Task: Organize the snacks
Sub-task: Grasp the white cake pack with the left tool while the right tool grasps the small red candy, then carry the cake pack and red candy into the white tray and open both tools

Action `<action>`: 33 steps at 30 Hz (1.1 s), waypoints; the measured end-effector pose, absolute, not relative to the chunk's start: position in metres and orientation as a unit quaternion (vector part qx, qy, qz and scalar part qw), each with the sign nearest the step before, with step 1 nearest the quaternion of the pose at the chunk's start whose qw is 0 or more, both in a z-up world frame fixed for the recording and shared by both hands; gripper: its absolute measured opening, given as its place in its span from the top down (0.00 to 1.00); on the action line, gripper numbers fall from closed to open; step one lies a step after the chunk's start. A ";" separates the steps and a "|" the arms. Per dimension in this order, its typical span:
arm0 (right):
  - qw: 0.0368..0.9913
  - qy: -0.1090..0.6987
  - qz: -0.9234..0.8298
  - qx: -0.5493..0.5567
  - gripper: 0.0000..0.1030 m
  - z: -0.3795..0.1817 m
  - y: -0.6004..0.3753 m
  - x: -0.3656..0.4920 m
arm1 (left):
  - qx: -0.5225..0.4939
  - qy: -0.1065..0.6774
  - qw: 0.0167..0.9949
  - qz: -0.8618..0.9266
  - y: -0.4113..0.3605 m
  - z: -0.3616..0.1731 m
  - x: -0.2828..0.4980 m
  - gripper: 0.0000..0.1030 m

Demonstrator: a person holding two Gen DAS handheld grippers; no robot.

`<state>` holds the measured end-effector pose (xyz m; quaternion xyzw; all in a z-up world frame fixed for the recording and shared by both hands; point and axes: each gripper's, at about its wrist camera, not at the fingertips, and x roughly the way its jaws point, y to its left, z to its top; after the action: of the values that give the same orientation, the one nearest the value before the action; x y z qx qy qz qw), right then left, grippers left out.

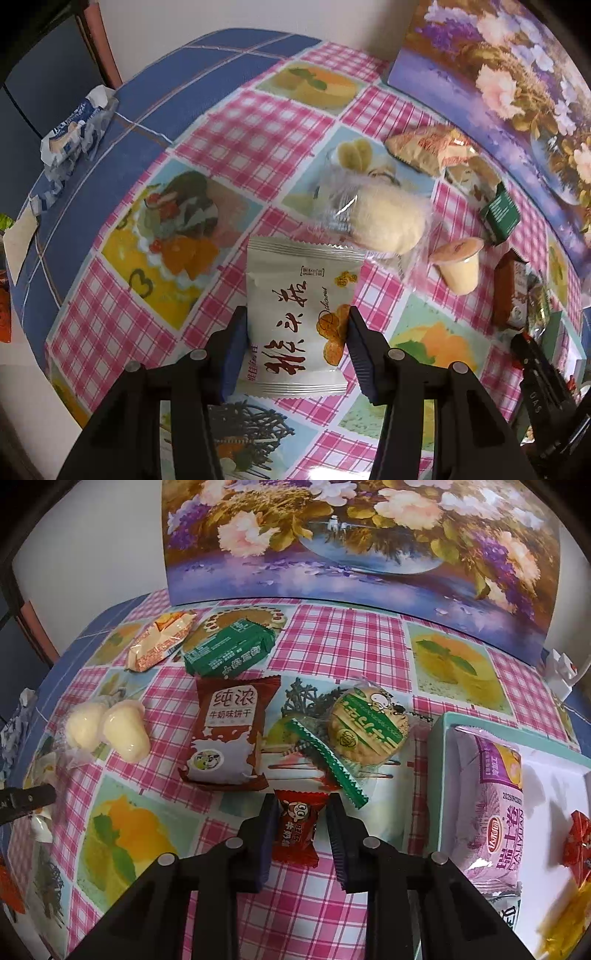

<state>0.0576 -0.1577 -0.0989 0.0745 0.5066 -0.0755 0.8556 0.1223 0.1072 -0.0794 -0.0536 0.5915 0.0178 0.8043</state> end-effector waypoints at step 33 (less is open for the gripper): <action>0.879 0.442 -0.132 0.118 0.73 -0.007 -0.201 0.017 | -0.005 0.502 0.861 -0.081 0.007 0.002 0.107 0.48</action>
<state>0.0166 -0.2007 -0.0072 0.1183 0.4416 -0.1323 0.8795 0.1067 0.0070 0.0018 -0.0046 0.5020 -0.0812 0.8610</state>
